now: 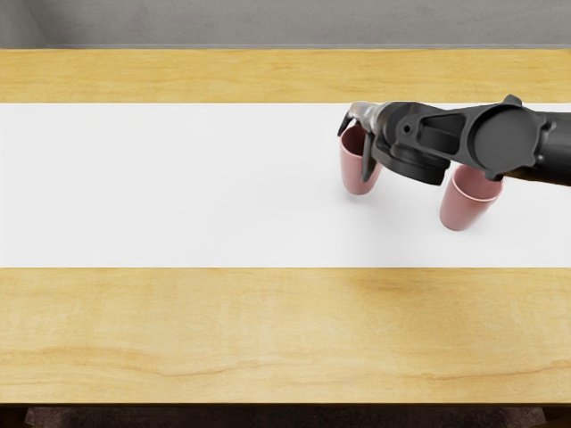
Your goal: Pick up cup and place in cup with right hand
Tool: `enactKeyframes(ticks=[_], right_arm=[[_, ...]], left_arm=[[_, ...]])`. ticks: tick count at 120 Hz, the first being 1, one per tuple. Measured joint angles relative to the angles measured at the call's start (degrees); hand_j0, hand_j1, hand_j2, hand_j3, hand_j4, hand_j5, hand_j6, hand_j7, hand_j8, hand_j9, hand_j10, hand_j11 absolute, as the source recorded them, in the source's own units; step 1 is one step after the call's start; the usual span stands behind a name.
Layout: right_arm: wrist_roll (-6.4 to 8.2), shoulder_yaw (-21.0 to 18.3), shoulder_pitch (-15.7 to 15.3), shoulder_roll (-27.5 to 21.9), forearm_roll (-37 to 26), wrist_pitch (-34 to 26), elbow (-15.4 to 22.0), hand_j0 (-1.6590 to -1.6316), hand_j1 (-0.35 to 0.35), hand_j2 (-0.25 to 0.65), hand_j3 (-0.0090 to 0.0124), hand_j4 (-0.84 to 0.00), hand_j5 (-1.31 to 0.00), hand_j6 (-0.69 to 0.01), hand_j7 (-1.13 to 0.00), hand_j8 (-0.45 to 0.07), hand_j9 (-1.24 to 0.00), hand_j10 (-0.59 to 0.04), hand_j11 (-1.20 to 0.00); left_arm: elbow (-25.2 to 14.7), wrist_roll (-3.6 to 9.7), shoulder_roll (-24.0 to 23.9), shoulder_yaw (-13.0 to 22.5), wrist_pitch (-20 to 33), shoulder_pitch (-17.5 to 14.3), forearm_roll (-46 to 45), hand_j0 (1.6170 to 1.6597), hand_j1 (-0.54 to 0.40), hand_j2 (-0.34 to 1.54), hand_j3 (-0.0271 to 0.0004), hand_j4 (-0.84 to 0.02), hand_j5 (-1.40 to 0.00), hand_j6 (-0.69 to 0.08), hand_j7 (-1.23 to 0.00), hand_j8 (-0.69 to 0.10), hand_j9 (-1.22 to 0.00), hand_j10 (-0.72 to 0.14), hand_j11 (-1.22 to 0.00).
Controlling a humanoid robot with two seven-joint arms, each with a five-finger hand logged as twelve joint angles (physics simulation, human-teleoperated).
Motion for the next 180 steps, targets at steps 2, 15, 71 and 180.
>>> enactKeyframes(ticks=[2,15,71,180], right_arm=[[0.0,0.0,0.3,-0.3,0.2,0.0,0.3,-1.6534,-0.037,-0.155,0.0,-0.385,-0.49,-0.379,-0.5,-0.37,-0.51,-0.37,-0.51],[0.0,0.0,2.4,-1.9,1.0,0.7,1.6,-1.6534,-0.032,-0.158,0.0002,-0.389,-0.5,-0.379,-0.5,-0.377,-0.52,-0.376,-0.52],[-0.03,-0.6,11.2,-15.2,5.5,3.1,13.5,-1.6524,-0.02,-0.148,-0.0003,-0.42,-0.56,-0.368,-0.55,-0.35,-0.56,-0.419,-0.56],[-0.05,-0.5,8.7,-35.2,1.9,3.4,23.4,-1.6531,0.02,-0.112,0.0,-0.396,-0.55,-0.322,-0.54,-0.321,-0.55,-0.395,-0.55]], left_arm=[[0.0,0.0,0.0,0.0,0.0,0.0,0.0,1.6581,0.349,0.0,0.0,0.0,0.0,0.0,0.0,0.0,0.0,0.0,0.0],[0.0,0.0,0.0,0.0,0.0,0.0,0.0,1.6581,0.349,0.0,0.0,0.0,0.0,0.0,0.0,0.0,0.0,0.0,0.0],[0.0,0.0,0.0,0.1,0.0,0.0,0.0,1.6581,0.349,0.0,0.0,0.0,0.0,0.0,0.0,0.0,0.0,0.0,0.0],[0.1,0.0,0.0,0.6,0.0,-7.5,0.2,1.6581,0.349,0.0,0.0,0.0,0.0,-0.001,0.0,0.0,0.0,0.0,0.0]])
